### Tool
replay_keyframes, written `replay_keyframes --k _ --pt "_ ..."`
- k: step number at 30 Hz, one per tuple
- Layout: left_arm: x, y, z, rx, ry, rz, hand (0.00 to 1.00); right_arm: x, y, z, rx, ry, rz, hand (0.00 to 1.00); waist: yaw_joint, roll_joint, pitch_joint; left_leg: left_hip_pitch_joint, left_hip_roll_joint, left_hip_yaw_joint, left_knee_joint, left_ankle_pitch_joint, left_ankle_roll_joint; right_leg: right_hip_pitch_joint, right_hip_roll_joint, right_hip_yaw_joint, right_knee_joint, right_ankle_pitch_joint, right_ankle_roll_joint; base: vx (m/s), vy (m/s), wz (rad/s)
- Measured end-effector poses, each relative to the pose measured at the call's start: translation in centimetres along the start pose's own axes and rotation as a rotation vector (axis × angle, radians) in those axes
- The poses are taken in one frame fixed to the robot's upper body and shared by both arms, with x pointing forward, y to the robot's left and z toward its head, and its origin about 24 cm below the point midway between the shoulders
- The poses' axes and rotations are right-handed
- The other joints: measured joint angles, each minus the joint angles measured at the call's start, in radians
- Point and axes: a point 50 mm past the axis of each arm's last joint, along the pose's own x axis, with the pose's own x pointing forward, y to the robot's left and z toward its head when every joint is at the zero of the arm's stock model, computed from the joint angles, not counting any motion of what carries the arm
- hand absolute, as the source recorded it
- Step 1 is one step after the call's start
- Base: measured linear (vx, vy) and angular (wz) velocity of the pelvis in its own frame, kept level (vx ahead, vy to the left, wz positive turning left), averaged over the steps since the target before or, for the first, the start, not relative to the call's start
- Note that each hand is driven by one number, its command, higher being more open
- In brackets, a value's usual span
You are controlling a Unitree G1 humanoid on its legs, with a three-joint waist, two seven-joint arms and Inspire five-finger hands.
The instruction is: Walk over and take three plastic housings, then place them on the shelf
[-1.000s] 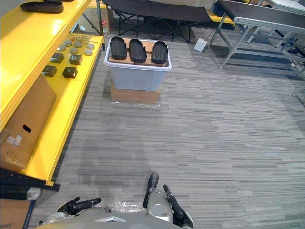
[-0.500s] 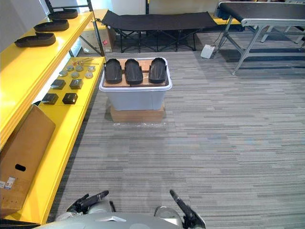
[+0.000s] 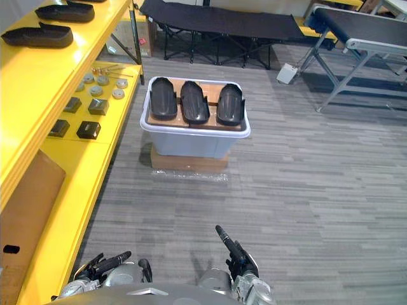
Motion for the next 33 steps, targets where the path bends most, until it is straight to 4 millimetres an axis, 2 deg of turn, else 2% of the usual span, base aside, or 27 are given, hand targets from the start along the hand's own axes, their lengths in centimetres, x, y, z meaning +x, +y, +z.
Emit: replay_keyframes --k 1,2,3,4,5,6,7,9,12,14,15,16,17,18,20,21,22,23,24,25,26,27,28,29,30,31,33 --pt "0.0 -0.2 0.0 0.011 0.001 -0.008 1.00 0.0 0.0 0.2 -0.003 -0.010 -0.003 1.00 -0.001 0.009 0.000 0.011 0.008 0.003 -0.009 0.001 -0.001 -0.012 0.016 -0.022 -0.035 -0.006 -0.011 0.24 -0.026 -0.07" --pt "0.2 -0.8 0.6 0.032 -0.008 -0.030 1.00 0.1 0.1 0.6 -0.007 -0.035 -0.007 1.00 -0.006 0.030 0.004 0.029 0.027 0.005 -0.030 0.003 -0.018 -0.040 0.051 -0.047 -0.150 -0.001 -0.013 0.18 -0.048 -0.07" --pt "0.2 -0.9 0.7 0.040 -0.009 -0.034 1.00 0.1 0.1 0.7 -0.008 -0.042 -0.007 1.00 -0.008 0.032 0.005 0.037 0.031 0.005 -0.042 0.006 -0.027 -0.057 0.057 -0.047 -0.203 0.006 -0.009 0.17 -0.075 -0.06" --pt "0.2 -0.9 0.7 0.047 -0.010 -0.035 1.00 0.1 0.2 0.8 -0.008 -0.049 -0.004 1.00 -0.012 0.030 0.004 0.043 0.034 0.004 -0.057 0.006 -0.047 -0.075 0.060 -0.041 -0.297 0.045 -0.014 0.19 -0.191 -0.02" --pt "0.3 -0.6 0.9 0.041 -0.011 -0.034 1.00 0.2 0.4 0.9 -0.006 -0.055 -0.001 1.00 -0.018 0.016 0.005 0.055 0.035 -0.001 -0.067 0.005 -0.076 -0.067 0.060 -0.037 -0.401 0.190 -0.021 0.21 -0.219 -0.03" --pt "0.2 -0.3 1.1 0.038 -0.015 -0.029 1.00 0.2 0.4 0.7 -0.002 -0.048 -0.003 1.00 -0.018 0.002 -0.003 0.068 0.032 0.003 -0.078 0.006 -0.094 -0.048 0.065 -0.046 -0.433 0.270 -0.030 0.28 -0.244 -0.09" --pt "0.2 -0.7 0.6 0.027 -0.001 -0.038 1.00 0.1 0.2 0.4 0.004 -0.032 -0.020 1.00 -0.018 0.029 0.003 0.090 0.053 0.006 -0.103 0.013 -0.116 -0.023 0.099 -0.068 -0.444 0.270 -0.048 0.19 -0.149 -0.04" --pt "0.3 -1.7 0.4 0.029 0.005 -0.072 1.00 -0.1 -0.8 0.5 0.007 -0.019 -0.051 1.00 -0.025 0.066 0.004 0.099 0.101 0.007 -0.100 -0.002 -0.146 -0.018 0.140 -0.073 -0.438 0.255 -0.059 0.17 -0.143 -0.10" --pt "0.2 -1.7 0.1 -0.025 0.014 -0.062 1.00 -0.2 -1.3 0.0 -0.001 0.018 -0.070 1.00 -0.023 0.079 0.001 0.103 0.146 0.010 -0.025 -0.052 -0.165 0.021 0.179 -0.071 -0.444 0.230 -0.070 0.15 -0.081 -0.09" --pt "0.2 -1.3 -0.2 -0.137 0.022 -0.018 1.00 -0.3 -1.4 -0.1 -0.017 0.039 -0.074 1.00 -0.011 0.073 -0.002 0.080 0.188 0.008 0.085 -0.111 -0.171 0.031 0.199 -0.062 -0.430 0.195 -0.066 0.06 0.013 -0.08" --pt "0.2 -1.2 -0.3 -0.158 0.025 -0.005 1.00 -0.3 -1.3 -0.2 -0.019 0.047 -0.072 1.00 -0.007 0.067 -0.004 0.062 0.197 0.006 0.130 -0.118 -0.168 0.030 0.201 -0.061 -0.431 0.185 -0.065 0.04 0.011 -0.09" --pt "0.1 -0.9 -0.5 -0.195 0.029 0.016 1.00 -0.3 -1.2 -0.7 -0.025 0.072 -0.069 1.00 0.006 0.055 -0.011 0.001 0.218 -0.001 0.251 -0.115 -0.160 0.029 0.203 -0.059 -0.440 0.182 -0.069 0.00 0.000 0.00" --pt "0.1 -0.7 -0.5 -0.210 0.027 0.029 1.00 -0.4 -1.3 -0.8 -0.027 0.083 -0.072 1.00 0.008 0.058 -0.015 -0.044 0.236 -0.010 0.330 -0.108 -0.149 0.033 0.207 -0.062 -0.454 0.182 -0.068 0.08 -0.056 0.11" --pt "0.0 -0.5 -0.8 -0.264 0.025 0.043 1.00 -0.6 -1.6 -1.1 -0.030 0.097 -0.079 1.00 0.008 0.063 -0.014 -0.129 0.277 -0.046 0.497 -0.070 -0.129 0.061 0.216 -0.069 -0.477 0.183 -0.068 0.10 -0.042 0.22" --pt "-0.1 -0.4 -0.7 -0.295 -0.005 0.047 1.00 -0.9 -1.9 -1.6 -0.047 0.114 -0.086 1.00 0.010 0.065 -0.015 -0.177 0.292 -0.079 0.607 -0.021 -0.127 0.111 0.218 -0.065 -0.518 0.185 -0.071 0.15 0.040 0.28" --pt "-0.1 -0.4 -0.9 -0.318 -0.001 0.042 1.00 -1.0 -2.0 -1.8 -0.064 0.124 -0.086 1.00 0.013 0.057 -0.017 -0.178 0.254 -0.073 0.579 -0.101 -0.136 0.141 0.200 -0.055 -0.543 0.184 -0.072 0.18 0.110 0.24" --pt "-0.1 -0.6 -1.0 -0.340 0.003 0.033 1.00 -1.0 -2.1 -1.7 -0.064 0.122 -0.088 1.00 0.013 0.055 -0.015 -0.184 0.213 -0.056 0.518 -0.141 -0.128 0.152 0.182 -0.040 -0.555 0.184 -0.072 0.14 0.110 0.13" --pt "-0.2 -0.8 -1.3 -0.363 0.007 0.023 1.00 -1.0 -2.3 -1.5 -0.074 0.115 -0.094 1.00 0.013 0.059 -0.013 -0.203 0.172 -0.026 0.438 -0.153 -0.120 0.155 0.161 -0.036 -0.561 0.183 -0.070 0.09 0.122 0.03" --pt "-0.2 -0.9 -1.5 -0.382 0.007 0.019 1.00 -1.0 -2.4 -1.4 -0.081 0.111 -0.096 1.00 0.013 0.064 -0.012 -0.216 0.149 -0.004 0.373 -0.145 -0.119 0.155 0.149 -0.034 -0.563 0.182 -0.066 0.09 0.162 -0.08" --pt "-0.4 -1.0 -2.0 -0.409 0.011 0.014 1.00 -1.1 -2.8 -1.2 -0.095 0.103 -0.103 1.00 0.023 0.085 -0.014 -0.229 0.121 0.017 0.204 -0.079 -0.115 0.155 0.143 -0.023 -0.566 0.179 -0.049 0.18 0.273 -0.41" --pt "-0.6 -1.0 -2.9 -0.440 0.025 0.018 1.00 -1.2 -2.9 -1.3 -0.113 0.109 -0.094 1.00 0.043 0.091 -0.015 -0.189 0.095 0.040 0.150 0.003 -0.045 0.170 0.135 0.009 -0.584 0.195 -0.012 0.16 0.233 -0.48" --pt "-0.7 -0.9 -3.2 -0.445 0.030 0.024 1.00 -1.1 -2.5 -1.3 -0.118 0.110 -0.082 1.00 0.047 0.080 -0.017 -0.171 0.082 0.059 0.132 -0.001 -0.048 0.184 0.128 0.018 -0.603 0.200 -0.005 0.28 0.192 -0.48" --pt "-0.7 -0.3 -3.0 -0.450 0.015 0.043 1.00 -0.9 -1.9 -1.4 -0.112 0.098 -0.063 1.00 0.052 0.055 -0.019 -0.167 0.066 0.075 0.131 -0.013 -0.043 0.189 0.128 0.022 -0.612 0.208 0.000 0.22 0.046 -0.20" --pt "-0.7 -0.1 -2.9 -0.450 0.011 0.045 1.00 -0.8 -1.6 -1.3 -0.113 0.093 -0.055 1.00 0.055 0.045 -0.013 -0.163 0.061 0.081 0.138 -0.017 -0.033 0.192 0.128 0.021 -0.626 0.211 0.002 0.28 0.058 -0.17" --pt "-0.7 -0.1 -2.9 -0.455 0.010 0.047 1.00 -0.5 -1.1 -1.0 -0.129 0.083 -0.037 1.00 0.057 0.039 -0.012 -0.162 0.061 0.085 0.165 -0.038 -0.018 0.215 0.129 0.021 -0.656 0.234 0.018 0.15 0.025 -0.11" --pt "-0.7 -0.1 -2.9 -0.454 0.010 0.050 1.00 -0.5 -1.0 -0.9 -0.134 0.081 -0.032 1.00 0.058 0.036 -0.013 -0.157 0.060 0.085 0.174 -0.047 -0.016 0.226 0.129 0.015 -0.666 0.240 0.021 0.17 0.040 -0.06" --pt "-0.6 -0.2 -2.8 -0.414 0.015 0.072 1.00 -0.1 -0.7 -0.2 -0.104 0.055 -0.032 1.00 0.055 0.040 -0.018 -0.132 0.059 0.083 0.169 -0.065 -0.012 0.218 0.125 -0.005 -0.601 0.233 0.003 0.17 0.062 -0.01"
